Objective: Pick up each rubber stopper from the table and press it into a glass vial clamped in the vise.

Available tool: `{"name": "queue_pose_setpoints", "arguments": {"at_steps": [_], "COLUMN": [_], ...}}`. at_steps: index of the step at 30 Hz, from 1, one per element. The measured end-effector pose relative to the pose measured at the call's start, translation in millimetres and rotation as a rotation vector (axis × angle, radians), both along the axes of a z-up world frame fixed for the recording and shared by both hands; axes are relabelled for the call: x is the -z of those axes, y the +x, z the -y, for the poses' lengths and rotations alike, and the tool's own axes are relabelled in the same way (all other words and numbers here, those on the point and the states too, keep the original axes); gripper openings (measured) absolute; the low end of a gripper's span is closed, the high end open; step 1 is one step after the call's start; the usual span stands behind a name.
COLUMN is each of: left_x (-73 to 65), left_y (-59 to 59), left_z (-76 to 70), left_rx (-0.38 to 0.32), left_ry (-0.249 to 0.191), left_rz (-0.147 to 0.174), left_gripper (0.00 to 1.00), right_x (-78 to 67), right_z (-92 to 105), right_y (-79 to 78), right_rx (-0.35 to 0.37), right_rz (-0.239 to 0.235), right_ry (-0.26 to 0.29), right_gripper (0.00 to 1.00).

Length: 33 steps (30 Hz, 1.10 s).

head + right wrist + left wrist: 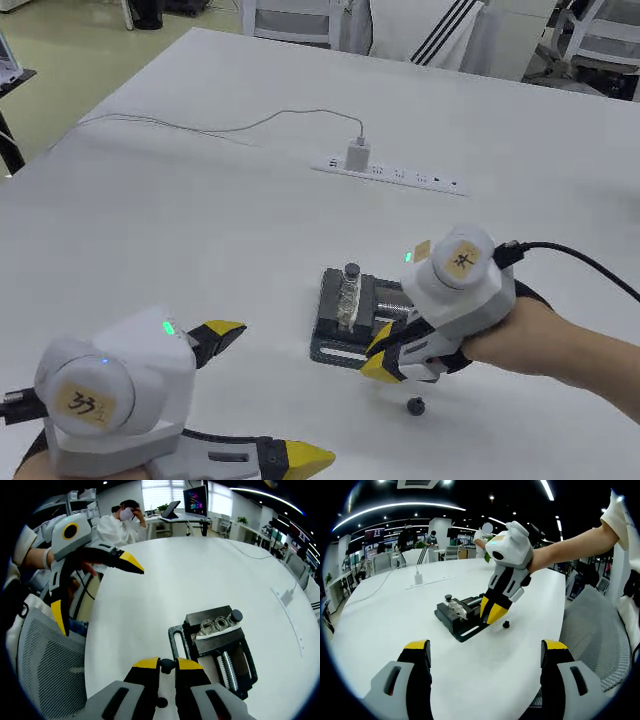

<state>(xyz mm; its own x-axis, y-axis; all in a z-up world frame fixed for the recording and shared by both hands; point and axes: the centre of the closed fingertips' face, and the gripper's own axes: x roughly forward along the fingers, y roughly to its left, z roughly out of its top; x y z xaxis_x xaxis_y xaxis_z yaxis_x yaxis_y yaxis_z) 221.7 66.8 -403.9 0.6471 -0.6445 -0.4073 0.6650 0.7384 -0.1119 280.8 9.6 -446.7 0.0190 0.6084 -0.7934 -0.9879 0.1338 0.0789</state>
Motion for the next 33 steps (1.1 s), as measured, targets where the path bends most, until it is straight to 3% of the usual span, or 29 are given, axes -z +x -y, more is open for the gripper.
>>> {"name": "queue_pose_setpoints", "arguments": {"at_steps": [5, 9, 11, 12, 14, 18, 25, 27, 31, 33], "left_x": [-0.4, -2.0, -3.6, -4.6, -8.1, -18.2, -35.9, -37.1, -48.4, -50.0], "left_y": [1.9, 4.1, 5.5, 6.2, 9.4, 16.4, 23.0, 24.6, 26.0, 27.1], "left_z": [4.9, 8.3, 9.0, 9.4, 9.5, 12.9, 30.5, 32.9, 39.4, 40.0], "left_rx": [0.004, 0.005, 0.003, 0.001, -0.01, -0.02, 0.009, 0.012, 0.024, 0.023], "left_ry": [0.0, -0.006, -0.01, -0.013, -0.02, -0.048, -0.128, -0.13, -0.173, -0.173], "left_rz": [0.004, 0.008, 0.015, 0.019, 0.03, 0.058, 0.089, 0.09, 0.125, 0.133], "left_gripper": [0.87, 0.83, 0.81, 0.79, 0.75, 0.63, 0.34, 0.27, 0.17, 0.14], "right_x": [-24.6, -42.0, -52.5, -54.3, -63.5, -75.4, -89.7, -92.5, -96.6, -99.3], "right_z": [-3.9, -8.2, -11.3, -10.5, -16.0, -18.9, -26.6, -28.7, -31.6, -31.7], "right_y": [4.1, -0.4, -1.5, -4.3, -9.9, -18.4, -30.0, -33.4, -35.9, -37.5], "right_rx": [0.067, 0.101, 0.107, 0.112, 0.127, 0.144, 0.141, 0.14, 0.127, 0.139], "right_rz": [0.023, 0.004, 0.022, 0.012, -0.004, -0.013, -0.025, -0.038, -0.046, -0.065], "right_ry": [0.114, 0.202, 0.256, 0.259, 0.316, 0.378, 0.453, 0.465, 0.483, 0.506], "right_gripper": [0.07, 0.07, 0.06, 0.06, 0.06, 0.06, 0.06, 0.06, 0.06, 0.06]}}
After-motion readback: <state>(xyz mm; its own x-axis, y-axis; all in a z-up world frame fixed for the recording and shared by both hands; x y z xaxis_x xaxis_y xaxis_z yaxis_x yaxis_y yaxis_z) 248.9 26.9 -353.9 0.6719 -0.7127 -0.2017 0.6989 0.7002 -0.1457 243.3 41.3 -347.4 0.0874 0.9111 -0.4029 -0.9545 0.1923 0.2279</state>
